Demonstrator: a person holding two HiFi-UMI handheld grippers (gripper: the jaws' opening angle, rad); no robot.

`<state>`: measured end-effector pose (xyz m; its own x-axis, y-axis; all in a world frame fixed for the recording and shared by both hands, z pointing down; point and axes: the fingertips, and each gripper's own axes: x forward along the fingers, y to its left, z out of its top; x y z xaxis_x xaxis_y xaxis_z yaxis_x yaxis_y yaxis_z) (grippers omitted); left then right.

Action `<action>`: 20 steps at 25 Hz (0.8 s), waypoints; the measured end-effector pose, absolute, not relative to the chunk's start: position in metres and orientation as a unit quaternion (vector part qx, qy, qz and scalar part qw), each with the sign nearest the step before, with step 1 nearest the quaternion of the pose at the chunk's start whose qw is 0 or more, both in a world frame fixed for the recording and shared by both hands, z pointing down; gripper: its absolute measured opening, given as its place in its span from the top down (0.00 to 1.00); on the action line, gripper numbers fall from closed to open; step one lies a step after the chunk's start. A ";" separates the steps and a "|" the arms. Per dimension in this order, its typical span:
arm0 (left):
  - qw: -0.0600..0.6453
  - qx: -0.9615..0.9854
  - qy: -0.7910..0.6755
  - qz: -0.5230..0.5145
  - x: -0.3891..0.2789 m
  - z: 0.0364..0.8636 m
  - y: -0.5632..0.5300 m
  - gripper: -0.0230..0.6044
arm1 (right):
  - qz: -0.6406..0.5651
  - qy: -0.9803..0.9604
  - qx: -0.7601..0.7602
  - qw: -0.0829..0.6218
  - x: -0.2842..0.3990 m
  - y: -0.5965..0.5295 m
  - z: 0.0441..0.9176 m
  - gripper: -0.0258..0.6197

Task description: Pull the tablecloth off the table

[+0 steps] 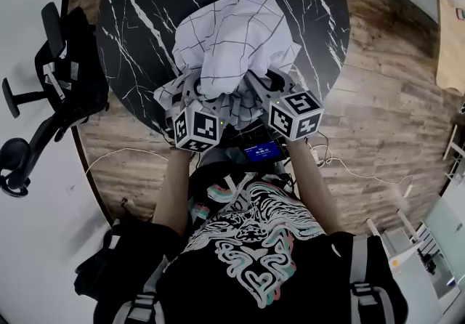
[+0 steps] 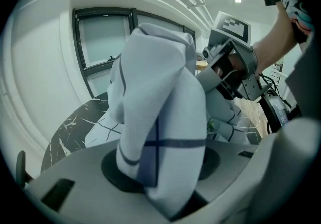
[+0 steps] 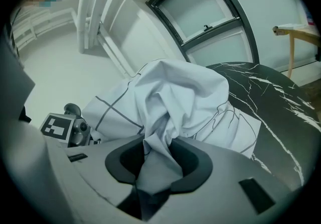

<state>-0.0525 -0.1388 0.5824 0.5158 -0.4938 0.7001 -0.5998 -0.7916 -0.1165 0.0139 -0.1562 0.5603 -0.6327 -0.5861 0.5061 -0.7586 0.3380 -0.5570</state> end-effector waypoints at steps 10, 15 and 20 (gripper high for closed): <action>0.048 0.871 -0.321 0.369 -0.047 0.567 -0.137 0.64 | 0.381 -0.815 0.424 0.097 0.019 -0.150 0.545 0.77; 0.029 0.873 -0.320 0.366 -0.042 0.557 -0.135 0.64 | 0.372 -0.816 0.434 0.090 0.024 -0.146 0.534 0.77; 0.015 0.875 -0.321 0.362 -0.039 0.548 -0.131 0.64 | 0.360 -0.817 0.444 0.082 0.027 -0.140 0.525 0.77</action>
